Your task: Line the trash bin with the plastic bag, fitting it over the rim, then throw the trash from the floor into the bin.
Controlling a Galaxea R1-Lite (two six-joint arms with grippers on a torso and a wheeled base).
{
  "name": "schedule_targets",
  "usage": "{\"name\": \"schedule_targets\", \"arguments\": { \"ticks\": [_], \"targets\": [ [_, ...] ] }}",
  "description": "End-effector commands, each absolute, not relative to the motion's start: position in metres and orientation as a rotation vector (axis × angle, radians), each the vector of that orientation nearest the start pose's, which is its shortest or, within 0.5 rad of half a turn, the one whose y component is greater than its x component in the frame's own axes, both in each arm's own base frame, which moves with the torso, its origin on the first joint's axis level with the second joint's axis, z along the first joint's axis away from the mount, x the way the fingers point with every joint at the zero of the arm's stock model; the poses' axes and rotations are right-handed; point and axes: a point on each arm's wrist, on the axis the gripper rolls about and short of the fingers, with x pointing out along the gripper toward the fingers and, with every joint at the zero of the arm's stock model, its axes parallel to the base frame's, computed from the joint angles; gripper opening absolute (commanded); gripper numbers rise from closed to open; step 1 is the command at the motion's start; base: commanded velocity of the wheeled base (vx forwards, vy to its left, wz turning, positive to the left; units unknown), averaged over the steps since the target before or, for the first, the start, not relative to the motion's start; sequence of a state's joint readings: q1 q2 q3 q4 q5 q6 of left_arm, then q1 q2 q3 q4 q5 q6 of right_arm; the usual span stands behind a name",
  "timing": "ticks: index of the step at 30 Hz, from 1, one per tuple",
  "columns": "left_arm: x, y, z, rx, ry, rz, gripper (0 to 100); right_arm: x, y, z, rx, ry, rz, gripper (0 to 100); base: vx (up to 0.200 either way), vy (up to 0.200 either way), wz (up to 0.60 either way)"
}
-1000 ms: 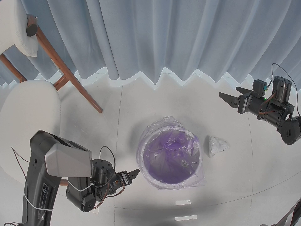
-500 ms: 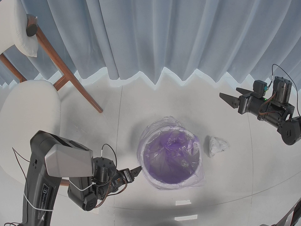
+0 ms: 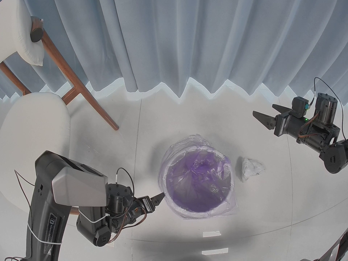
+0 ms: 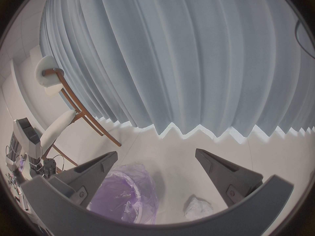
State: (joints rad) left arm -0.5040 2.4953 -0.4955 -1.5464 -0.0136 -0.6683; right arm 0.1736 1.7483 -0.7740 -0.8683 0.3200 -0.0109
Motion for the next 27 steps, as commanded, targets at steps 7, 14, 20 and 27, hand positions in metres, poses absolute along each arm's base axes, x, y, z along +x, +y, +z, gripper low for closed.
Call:
{"name": "schedule_targets", "arguments": {
  "ticks": [7,14,20,27],
  "targets": [
    [0.302,-0.166,-0.068,-0.531,0.575,-0.338,100,0.307,0.066,0.18,-0.003,0.115,0.508,100,0.0,0.0,0.0],
    [0.311,-0.17,-0.072,-0.488,0.587,-0.307,100,0.303,0.071,0.174,-0.004,0.137,0.511,100,0.0,0.0,0.0],
    [0.328,-0.176,-0.07,-0.491,0.578,-0.304,100,0.302,0.074,0.174,-0.005,0.134,0.517,100,0.0,0.0,0.0],
    [0.339,-0.183,-0.073,-0.483,0.562,-0.299,0,0.301,0.073,0.174,-0.003,0.136,0.514,100,0.0,0.0,0.0]
  ]
}}
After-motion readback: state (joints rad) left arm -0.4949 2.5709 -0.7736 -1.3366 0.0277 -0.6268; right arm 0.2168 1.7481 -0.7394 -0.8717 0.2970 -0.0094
